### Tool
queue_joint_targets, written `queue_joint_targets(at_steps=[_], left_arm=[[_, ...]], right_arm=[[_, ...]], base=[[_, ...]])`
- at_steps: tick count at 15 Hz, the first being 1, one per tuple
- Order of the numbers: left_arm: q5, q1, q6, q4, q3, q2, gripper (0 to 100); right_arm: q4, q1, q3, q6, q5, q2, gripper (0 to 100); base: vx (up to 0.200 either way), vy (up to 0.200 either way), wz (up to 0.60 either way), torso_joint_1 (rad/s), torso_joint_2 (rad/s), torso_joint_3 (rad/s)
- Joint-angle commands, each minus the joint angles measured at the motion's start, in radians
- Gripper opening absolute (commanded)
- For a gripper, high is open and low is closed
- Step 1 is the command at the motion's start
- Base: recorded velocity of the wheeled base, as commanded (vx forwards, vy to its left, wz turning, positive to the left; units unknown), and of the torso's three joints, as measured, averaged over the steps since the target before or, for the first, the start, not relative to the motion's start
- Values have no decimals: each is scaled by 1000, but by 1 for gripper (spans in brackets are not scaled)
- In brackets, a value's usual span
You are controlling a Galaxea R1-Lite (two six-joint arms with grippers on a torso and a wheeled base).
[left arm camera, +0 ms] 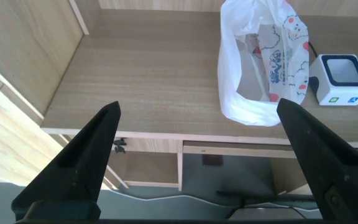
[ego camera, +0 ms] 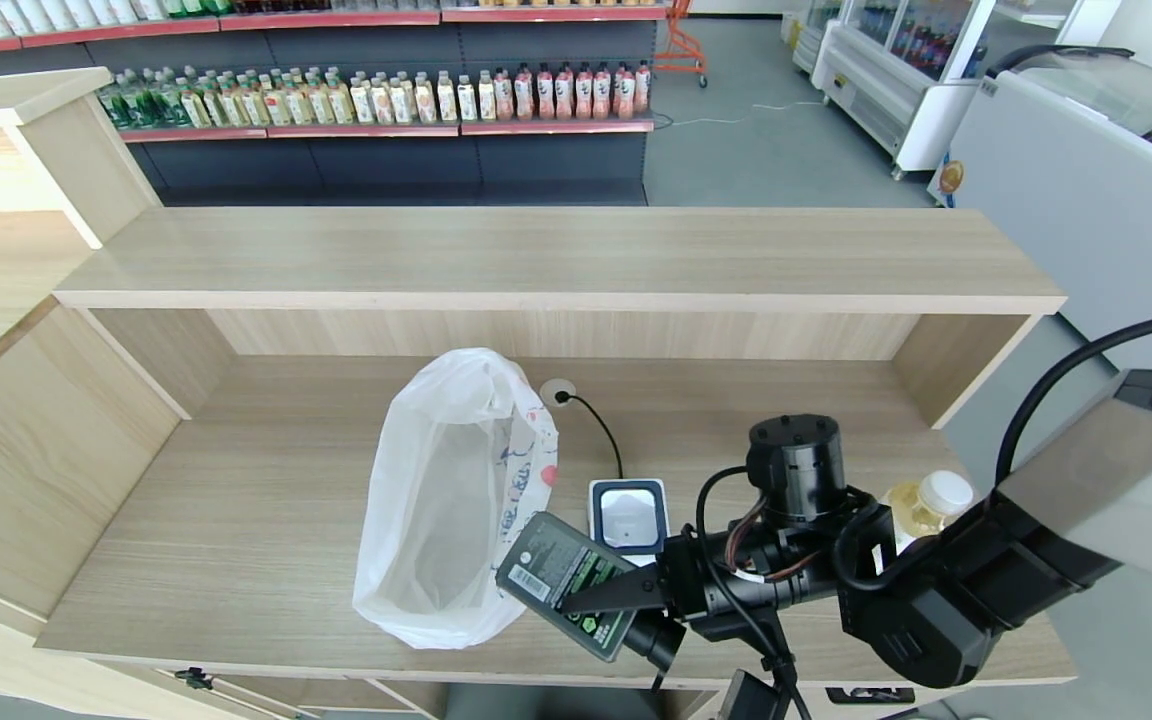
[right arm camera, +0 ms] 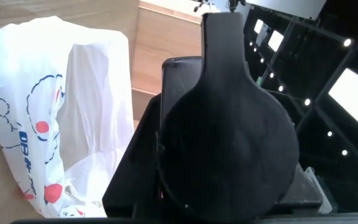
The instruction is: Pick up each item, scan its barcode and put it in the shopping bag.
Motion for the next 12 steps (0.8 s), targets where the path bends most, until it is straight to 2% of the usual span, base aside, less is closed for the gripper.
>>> queue_joint_targets(at_steps=[1,4,7,8,11,12], left_arm=[[-1,1,-1,0,0,0,100],[1,1,-1,0,0,0,100],[-1,1,-1,0,0,0,100],[-1,1,-1,0,0,0,100],[-1,-1,-1,0,0,0,100],[1,-1,-1,0,0,0,100]], right_arm=[[0,1,-9,0,0,-3,0],[0,4,-12,15,0,-8,0],[8,40,-6,190,-6,-109,0],[20,34,2,292,-54,-172,0],[113,-15,128,598,-334,-448,0],[112,-22,131,663,-376,-497,0]], base=[[0,0,0,0,0,0],[0,0,0,0,0,0],[0,0,0,0,0,0],[0,0,0,0,0,0],[0,0,0,0,0,0],[0,0,0,0,0,0]])
